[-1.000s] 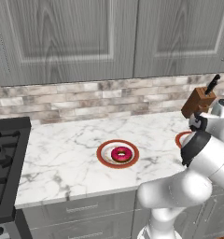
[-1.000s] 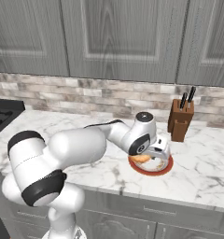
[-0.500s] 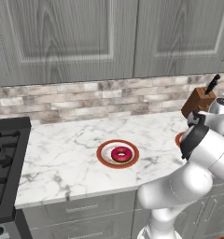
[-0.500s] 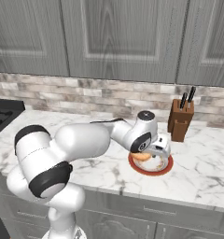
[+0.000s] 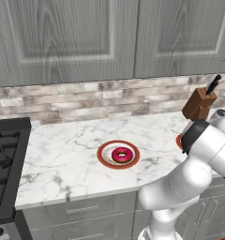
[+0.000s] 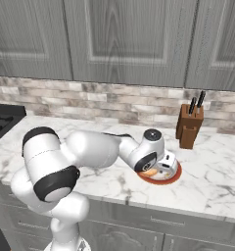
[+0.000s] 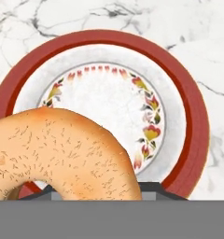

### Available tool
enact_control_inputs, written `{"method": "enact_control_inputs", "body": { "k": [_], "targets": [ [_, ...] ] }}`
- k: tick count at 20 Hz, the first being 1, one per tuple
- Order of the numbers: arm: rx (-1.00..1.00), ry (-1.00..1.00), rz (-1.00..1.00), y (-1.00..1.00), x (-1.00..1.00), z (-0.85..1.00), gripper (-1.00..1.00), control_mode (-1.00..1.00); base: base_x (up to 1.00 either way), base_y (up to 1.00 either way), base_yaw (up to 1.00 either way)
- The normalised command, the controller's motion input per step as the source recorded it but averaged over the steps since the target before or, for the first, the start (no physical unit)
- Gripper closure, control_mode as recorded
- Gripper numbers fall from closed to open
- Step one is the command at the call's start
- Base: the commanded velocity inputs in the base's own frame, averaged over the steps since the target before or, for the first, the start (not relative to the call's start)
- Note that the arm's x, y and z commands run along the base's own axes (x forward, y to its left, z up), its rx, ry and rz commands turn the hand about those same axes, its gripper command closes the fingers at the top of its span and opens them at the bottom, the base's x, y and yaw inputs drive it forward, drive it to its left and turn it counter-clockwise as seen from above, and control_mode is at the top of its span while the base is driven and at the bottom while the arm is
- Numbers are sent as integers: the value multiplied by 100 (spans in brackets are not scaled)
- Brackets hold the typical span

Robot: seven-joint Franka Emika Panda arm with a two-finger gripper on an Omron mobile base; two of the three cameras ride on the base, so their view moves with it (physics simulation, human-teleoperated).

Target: Place the pastries on the plates.

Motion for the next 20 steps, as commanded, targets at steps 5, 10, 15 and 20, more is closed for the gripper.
{"method": "enact_control_inputs", "body": {
  "k": [5,10,15,20],
  "targets": [
    [0,-7,-1,0,7,-1,100,-100,0,0,0],
    [0,-3,-2,0,22,0,100,-100,0,0,0],
    [0,0,-1,0,6,0,-100,-100,0,0,0],
    [0,-1,0,0,-2,0,-100,-100,0,0,0]
  ]
}}
